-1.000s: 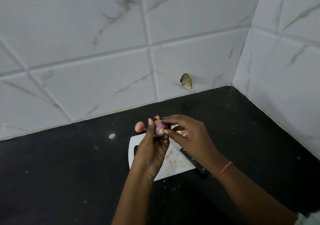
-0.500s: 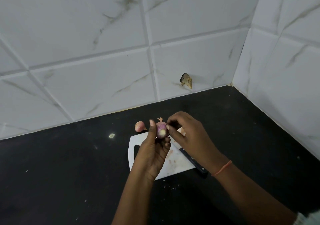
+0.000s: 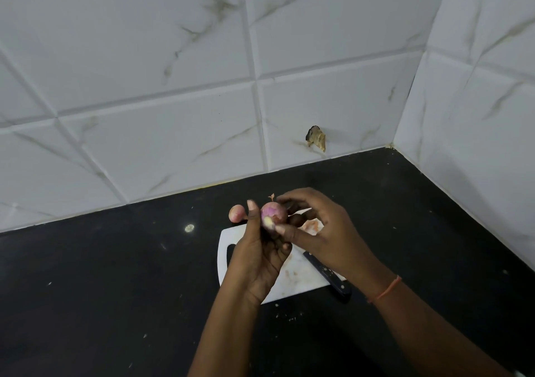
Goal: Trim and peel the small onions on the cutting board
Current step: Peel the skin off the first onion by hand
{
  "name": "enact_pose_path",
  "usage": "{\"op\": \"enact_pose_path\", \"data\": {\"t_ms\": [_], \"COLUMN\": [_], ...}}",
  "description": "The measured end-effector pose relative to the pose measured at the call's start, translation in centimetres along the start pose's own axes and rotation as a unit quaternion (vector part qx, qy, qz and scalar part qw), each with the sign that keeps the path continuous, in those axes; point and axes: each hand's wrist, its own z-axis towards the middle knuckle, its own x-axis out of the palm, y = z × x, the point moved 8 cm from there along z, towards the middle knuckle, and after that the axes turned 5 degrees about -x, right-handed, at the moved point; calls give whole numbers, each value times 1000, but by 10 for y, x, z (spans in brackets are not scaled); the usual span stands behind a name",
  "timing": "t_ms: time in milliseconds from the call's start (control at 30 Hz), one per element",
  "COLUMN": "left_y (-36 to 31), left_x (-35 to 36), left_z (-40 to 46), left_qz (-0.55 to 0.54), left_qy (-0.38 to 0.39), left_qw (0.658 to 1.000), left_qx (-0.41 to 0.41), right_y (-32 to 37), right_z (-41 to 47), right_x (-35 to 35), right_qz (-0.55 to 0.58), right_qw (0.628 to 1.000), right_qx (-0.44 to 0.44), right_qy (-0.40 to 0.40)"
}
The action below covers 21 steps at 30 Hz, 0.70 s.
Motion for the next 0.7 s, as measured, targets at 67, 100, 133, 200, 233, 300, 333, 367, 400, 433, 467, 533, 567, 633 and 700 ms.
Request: {"op": "enact_pose_path", "data": {"t_ms": [67, 100, 133, 200, 233, 300, 333, 367, 400, 433, 467, 533, 567, 633, 700], "left_y": [1, 1, -1, -8, -12, -21, -25, -27, -27, -26, -26, -23, -21, -19, -20], "left_x": [-2, -4, -6, -8, -6, -3, -2, 0, 2, 4, 6, 7, 8, 10, 9], "left_z": [-1, -1, -2, -4, -6, -9, -11, -12, -12, -11, -12, -12, -12, -13, -14], "left_qz": [45, 80, 128, 251, 308, 377, 387, 379, 360, 342, 332, 306, 279, 218, 182], "left_qy": [-9, -21, -38, -78, -90, -109, -114, -104, -79, -54, -37, -23, -17, -7, -5], "left_qw": [999, 997, 991, 963, 942, 904, 895, 898, 909, 919, 925, 937, 948, 966, 974], "left_qx": [-5, 0, 14, 65, 99, 167, 189, 198, 196, 189, 182, 165, 155, 138, 133], "right_y": [3, 1, -1, -6, -9, -15, -18, -20, -22, -24, -26, -29, -31, -34, -33], "right_z": [0, -1, -1, -1, -1, -3, -5, -7, -8, -9, -9, -8, -7, -6, -7], "right_x": [3, 2, 1, -3, -3, 0, 1, 2, 2, 1, -1, -7, -9, -12, -12], "right_qz": [-35, -36, -31, -21, -13, 25, 43, 50, 51, 51, 54, 62, 60, 60, 77], "right_qw": [999, 999, 999, 998, 998, 996, 995, 993, 992, 990, 989, 985, 983, 981, 979], "right_qx": [-25, -19, -7, 18, 31, 58, 70, 79, 86, 93, 99, 112, 118, 127, 129], "right_qy": [2, -9, -24, -50, -56, -61, -64, -71, -80, -89, -100, -120, -128, -137, -141]}}
